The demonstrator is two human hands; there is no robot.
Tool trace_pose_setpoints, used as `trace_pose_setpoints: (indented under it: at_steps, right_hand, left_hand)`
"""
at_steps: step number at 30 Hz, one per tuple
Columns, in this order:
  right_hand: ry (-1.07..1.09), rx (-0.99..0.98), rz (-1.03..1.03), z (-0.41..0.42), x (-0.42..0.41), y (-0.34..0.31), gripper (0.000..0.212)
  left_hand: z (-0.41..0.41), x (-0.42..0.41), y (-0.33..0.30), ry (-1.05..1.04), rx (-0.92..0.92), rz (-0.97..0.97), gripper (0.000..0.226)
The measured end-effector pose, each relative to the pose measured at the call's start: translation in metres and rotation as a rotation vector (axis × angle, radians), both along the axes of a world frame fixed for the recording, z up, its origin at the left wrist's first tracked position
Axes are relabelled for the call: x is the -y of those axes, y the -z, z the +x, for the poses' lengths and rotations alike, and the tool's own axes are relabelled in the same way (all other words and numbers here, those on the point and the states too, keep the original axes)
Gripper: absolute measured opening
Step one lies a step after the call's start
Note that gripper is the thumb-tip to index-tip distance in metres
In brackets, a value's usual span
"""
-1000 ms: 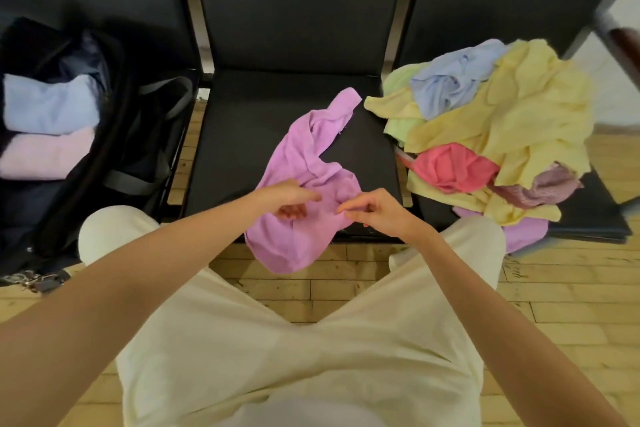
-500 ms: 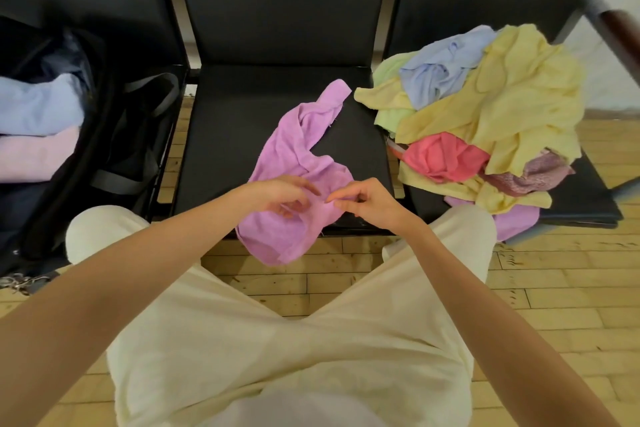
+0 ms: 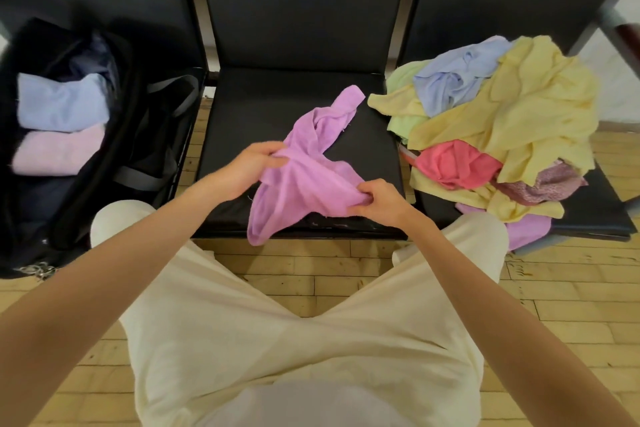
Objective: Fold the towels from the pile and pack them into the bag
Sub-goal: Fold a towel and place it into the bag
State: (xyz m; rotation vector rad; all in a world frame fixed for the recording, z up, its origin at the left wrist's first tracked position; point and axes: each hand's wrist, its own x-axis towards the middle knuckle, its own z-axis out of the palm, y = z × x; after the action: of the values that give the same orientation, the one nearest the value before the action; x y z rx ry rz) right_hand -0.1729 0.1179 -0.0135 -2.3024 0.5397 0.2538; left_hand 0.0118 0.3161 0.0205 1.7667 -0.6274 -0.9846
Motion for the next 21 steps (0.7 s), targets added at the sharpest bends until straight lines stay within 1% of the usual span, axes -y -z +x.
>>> trace_pose_setpoints:
  at_steps: [2, 5, 6, 8, 10, 11, 12, 14, 17, 18, 19, 20, 21]
  right_hand:
    - [-0.023, -0.087, 0.01, 0.007, -0.001, -0.002, 0.022]
    - [-0.075, -0.219, -0.002, 0.012, 0.001, 0.0, 0.012]
    - [-0.1, -0.25, -0.02, 0.012, 0.002, 0.002, 0.011]
    - [-0.121, -0.257, -0.04, 0.01, 0.003, 0.005, 0.02]
    - [-0.091, -0.204, -0.022, 0.009, 0.002, 0.009, 0.025]
    - [-0.065, -0.171, -0.01, 0.011, 0.001, 0.01, 0.025]
    - [-0.04, -0.148, -0.004, 0.013, -0.001, 0.012, 0.024]
    - [-0.025, -0.121, 0.009, 0.023, -0.005, 0.017, 0.023]
    - [-0.047, -0.135, -0.003, 0.04, -0.012, 0.031, 0.009]
    - [-0.068, -0.152, -0.019, 0.045, -0.014, 0.036, 0.016]
    - [-0.097, -0.169, -0.04, 0.05, -0.016, 0.041, 0.029]
    - [-0.127, -0.174, -0.067, 0.056, -0.018, 0.043, 0.041]
    - [-0.156, -0.17, -0.1, 0.061, -0.019, 0.046, 0.049]
  left_hand:
    - [0.013, -0.014, -0.009, -0.214, -0.102, -0.122, 0.02]
    - [0.039, -0.032, -0.013, -0.69, -0.223, -0.199, 0.02]
    - [0.046, -0.037, -0.013, -0.795, -0.204, -0.182, 0.018]
    - [0.056, -0.046, -0.01, -0.846, -0.056, -0.06, 0.014]
    - [0.062, -0.055, 0.001, -0.794, 0.076, 0.078, 0.02]
    - [0.066, -0.058, 0.009, -0.752, 0.118, 0.148, 0.017]
    - [0.069, -0.061, 0.017, -0.708, 0.165, 0.236, 0.015]
    - [0.07, -0.065, 0.028, -0.608, 0.274, 0.457, 0.021]
    - [0.057, -0.062, 0.037, -0.383, 0.468, 0.784, 0.036]
    - [0.049, -0.06, 0.039, -0.298, 0.58, 0.867, 0.044]
    - [0.043, -0.056, 0.042, -0.203, 0.712, 0.888, 0.051]
    - [0.036, -0.051, 0.044, -0.088, 0.845, 0.833, 0.052]
    - [0.031, -0.044, 0.045, 0.04, 0.917, 0.724, 0.048]
